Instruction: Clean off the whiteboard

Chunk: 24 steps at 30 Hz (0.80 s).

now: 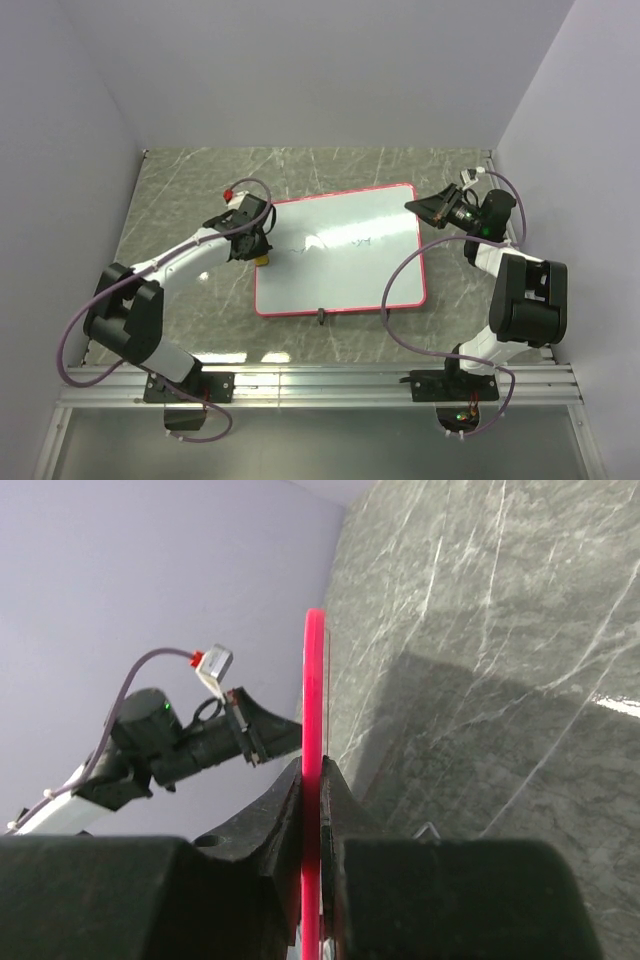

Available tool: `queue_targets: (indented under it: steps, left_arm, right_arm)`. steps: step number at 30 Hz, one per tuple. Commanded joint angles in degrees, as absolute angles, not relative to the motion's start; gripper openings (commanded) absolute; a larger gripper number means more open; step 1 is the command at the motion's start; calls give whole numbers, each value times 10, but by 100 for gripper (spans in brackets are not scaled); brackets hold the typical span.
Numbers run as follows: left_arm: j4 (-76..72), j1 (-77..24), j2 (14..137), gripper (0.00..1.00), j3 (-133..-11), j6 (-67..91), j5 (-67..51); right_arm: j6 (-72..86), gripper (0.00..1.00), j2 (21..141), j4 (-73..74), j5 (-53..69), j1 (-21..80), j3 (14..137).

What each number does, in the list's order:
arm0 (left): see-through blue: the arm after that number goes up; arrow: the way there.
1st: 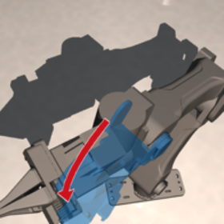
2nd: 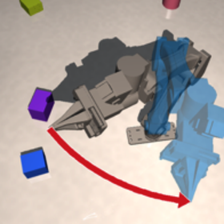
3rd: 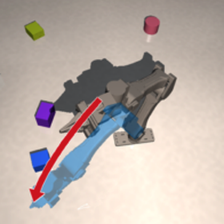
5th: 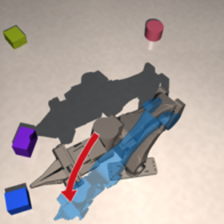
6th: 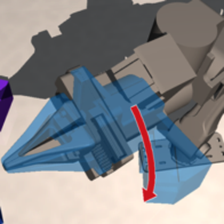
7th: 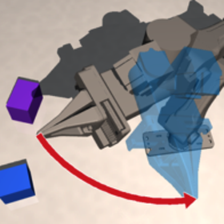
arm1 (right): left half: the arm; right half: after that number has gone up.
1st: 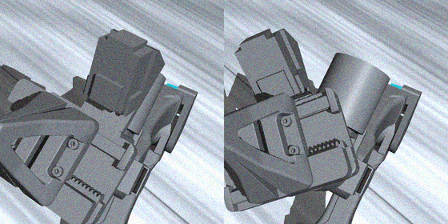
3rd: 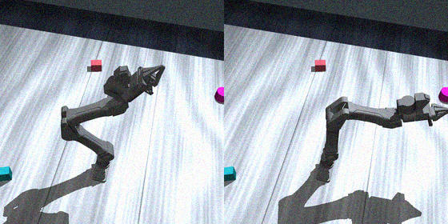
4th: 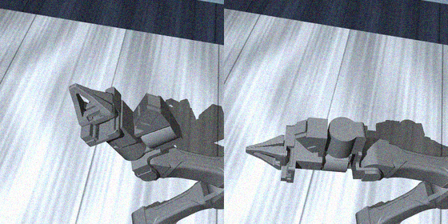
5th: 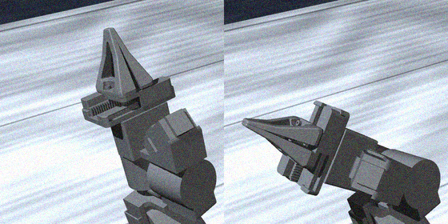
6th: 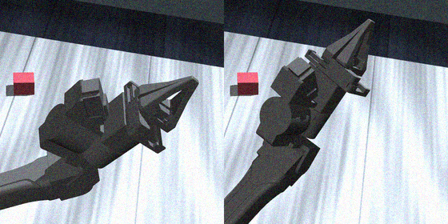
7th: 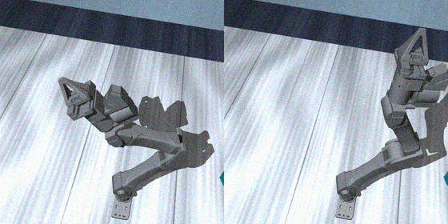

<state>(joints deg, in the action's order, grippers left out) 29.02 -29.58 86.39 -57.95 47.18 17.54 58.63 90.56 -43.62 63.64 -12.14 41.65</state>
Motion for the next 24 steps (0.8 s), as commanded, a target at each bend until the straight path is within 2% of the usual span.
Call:
queue_targets:
  steps: [1,5,8,14,19,24]
  left_arm:
    - [287,-283,888,0,-613,416,142]
    - [287,-324,930,0,-677,400,109]
    - [315,-421,980,0,-754,414,129]
    - [302,-510,1064,0,-865,494,95]
    - [294,-517,1075,0,-890,505,82]
    - [277,-473,1005,0,-808,508,94]
  right_arm:
    - [572,0,896,-454,640,-122,416]
    - [572,0,896,-455,640,-120,416]
    - [573,0,897,-455,638,-119,415]
    - [572,0,901,-457,637,-119,416]
    - [574,0,903,-459,640,-118,417]
    - [578,0,905,-464,640,-117,418]
